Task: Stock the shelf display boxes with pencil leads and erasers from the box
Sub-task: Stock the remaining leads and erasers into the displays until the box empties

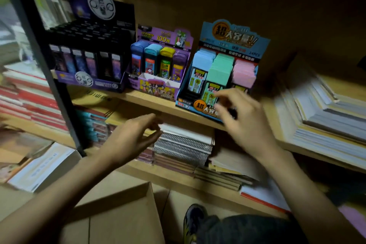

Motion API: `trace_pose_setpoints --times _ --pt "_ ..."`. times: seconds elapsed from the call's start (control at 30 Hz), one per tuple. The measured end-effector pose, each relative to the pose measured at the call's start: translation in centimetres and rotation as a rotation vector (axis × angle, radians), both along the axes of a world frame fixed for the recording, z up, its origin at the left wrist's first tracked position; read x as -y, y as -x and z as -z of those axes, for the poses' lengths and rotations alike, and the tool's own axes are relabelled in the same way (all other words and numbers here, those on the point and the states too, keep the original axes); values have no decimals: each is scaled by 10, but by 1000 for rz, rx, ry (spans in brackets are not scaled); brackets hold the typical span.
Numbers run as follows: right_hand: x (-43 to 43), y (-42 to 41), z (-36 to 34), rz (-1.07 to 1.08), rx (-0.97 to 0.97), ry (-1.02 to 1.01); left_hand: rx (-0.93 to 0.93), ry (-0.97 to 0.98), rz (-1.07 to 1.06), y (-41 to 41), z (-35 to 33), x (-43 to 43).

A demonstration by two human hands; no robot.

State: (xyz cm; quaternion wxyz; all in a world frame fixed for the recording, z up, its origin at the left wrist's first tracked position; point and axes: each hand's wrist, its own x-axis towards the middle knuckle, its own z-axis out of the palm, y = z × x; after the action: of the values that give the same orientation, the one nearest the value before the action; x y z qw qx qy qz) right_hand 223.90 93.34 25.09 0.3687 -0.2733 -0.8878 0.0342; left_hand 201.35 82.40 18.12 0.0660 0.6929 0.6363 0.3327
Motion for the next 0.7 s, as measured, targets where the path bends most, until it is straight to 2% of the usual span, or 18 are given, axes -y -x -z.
trace_pose_setpoints --times 0.1,0.2,0.3,0.47,0.53,0.7 --pt "30 29 44 -169 303 305 45 209 -51 21 52 29" --pt "55 59 112 -276 602 487 149 444 -133 40 117 61" --pt "77 77 191 -341 753 692 243 621 -213 47 190 98" --pt "110 95 310 -309 951 986 503 905 -319 44 289 170" --pt "125 97 351 -327 1077 990 490 1034 -282 44 317 198" --pt "161 88 416 -441 1251 883 183 1286 -189 34 376 253"
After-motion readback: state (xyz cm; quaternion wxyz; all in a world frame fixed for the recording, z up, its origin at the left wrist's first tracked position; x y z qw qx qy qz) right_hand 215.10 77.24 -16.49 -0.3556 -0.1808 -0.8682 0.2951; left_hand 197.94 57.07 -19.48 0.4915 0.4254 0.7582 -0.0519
